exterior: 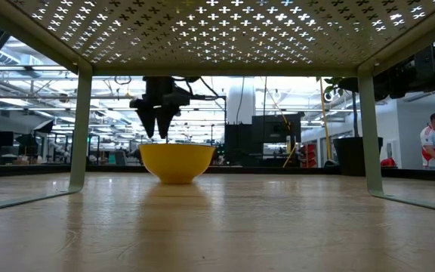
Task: Pick & Place Mini bowls
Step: Stack the top yellow patterned bowl on the yellow patterned bowl on the shelf
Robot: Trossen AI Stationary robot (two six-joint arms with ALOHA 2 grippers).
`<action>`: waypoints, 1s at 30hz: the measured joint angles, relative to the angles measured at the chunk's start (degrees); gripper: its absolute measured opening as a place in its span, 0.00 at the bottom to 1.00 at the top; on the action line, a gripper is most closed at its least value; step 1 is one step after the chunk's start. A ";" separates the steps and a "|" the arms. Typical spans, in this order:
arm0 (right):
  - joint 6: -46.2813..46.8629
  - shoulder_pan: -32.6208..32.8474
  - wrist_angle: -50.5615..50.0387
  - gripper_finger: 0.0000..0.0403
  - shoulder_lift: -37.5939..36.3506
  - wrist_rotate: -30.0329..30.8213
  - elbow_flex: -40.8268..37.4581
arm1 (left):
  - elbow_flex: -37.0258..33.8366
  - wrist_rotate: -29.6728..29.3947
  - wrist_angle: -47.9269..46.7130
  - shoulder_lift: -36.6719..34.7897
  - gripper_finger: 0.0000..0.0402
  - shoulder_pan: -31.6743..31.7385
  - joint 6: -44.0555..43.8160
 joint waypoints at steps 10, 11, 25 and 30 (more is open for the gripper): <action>0.00 0.02 0.00 0.00 -0.01 0.00 0.01 | -1.21 -1.48 4.58 -7.70 0.62 -0.36 3.74; 0.00 0.02 0.00 0.00 0.00 0.00 0.00 | -2.07 -0.62 6.17 -8.64 0.62 -0.40 4.89; 0.00 0.01 0.00 0.00 0.00 0.00 0.01 | -22.47 8.72 28.13 -17.28 0.63 0.57 5.92; 0.00 0.02 0.00 0.00 0.00 0.00 0.02 | -24.29 8.59 30.48 -17.26 0.63 -0.67 5.85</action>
